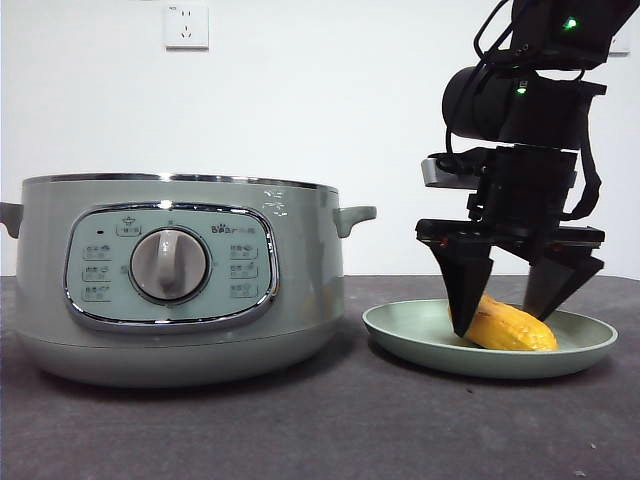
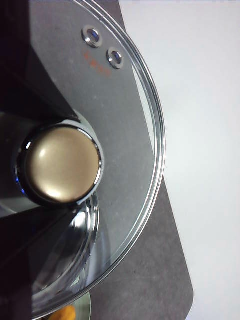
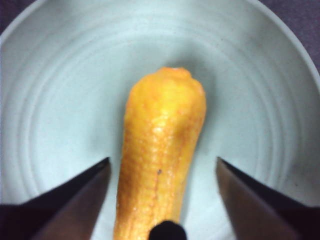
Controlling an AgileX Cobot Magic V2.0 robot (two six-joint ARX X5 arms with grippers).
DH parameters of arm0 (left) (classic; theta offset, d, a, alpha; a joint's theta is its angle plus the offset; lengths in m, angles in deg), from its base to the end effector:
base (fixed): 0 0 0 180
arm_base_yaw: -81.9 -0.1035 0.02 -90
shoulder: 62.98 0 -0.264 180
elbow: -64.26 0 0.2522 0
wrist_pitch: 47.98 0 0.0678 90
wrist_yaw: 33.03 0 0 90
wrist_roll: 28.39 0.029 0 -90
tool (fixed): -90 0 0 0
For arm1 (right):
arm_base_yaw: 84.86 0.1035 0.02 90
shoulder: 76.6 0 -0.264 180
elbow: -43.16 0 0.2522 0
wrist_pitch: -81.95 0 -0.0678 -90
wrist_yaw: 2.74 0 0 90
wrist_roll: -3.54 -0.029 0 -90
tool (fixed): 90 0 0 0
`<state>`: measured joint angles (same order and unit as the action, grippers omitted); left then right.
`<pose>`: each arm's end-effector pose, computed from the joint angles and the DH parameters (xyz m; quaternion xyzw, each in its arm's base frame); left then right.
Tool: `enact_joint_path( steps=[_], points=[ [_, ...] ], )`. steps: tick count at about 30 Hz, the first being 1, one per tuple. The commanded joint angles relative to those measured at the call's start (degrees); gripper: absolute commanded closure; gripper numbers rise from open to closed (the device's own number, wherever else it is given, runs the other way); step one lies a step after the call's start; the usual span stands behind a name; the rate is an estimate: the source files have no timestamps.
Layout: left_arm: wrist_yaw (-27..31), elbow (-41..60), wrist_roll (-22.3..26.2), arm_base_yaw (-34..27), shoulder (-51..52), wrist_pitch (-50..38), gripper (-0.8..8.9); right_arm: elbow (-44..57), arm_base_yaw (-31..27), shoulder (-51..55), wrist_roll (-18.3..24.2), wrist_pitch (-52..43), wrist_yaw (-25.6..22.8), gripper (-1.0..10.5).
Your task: Take the corn out from the steamer,put the corn on the plate,close the lid
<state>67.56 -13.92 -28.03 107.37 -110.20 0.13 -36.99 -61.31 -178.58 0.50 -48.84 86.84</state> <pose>0.1368 -0.0593 0.3986 0.0492 0.1414 -0.1285 0.9803 0.3121 0.1358 0.1764 -0.0995 0.5725 0.1480 0.8003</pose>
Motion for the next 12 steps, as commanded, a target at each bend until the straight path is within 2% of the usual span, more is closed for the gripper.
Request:
enact_joint_path(
  steps=[1, 12],
  points=[
    [-2.5, -0.6, -1.6, 0.1, -0.5, -3.0, 8.22, 0.3, 0.1, 0.4, -0.5, -0.1, 0.1, 5.3],
    [-9.6, -0.5, -2.3, 0.1, -10.6, -4.3, 8.22, 0.3, 0.1, 15.5, -1.2, 2.9, 0.1, 5.4]
  ],
)
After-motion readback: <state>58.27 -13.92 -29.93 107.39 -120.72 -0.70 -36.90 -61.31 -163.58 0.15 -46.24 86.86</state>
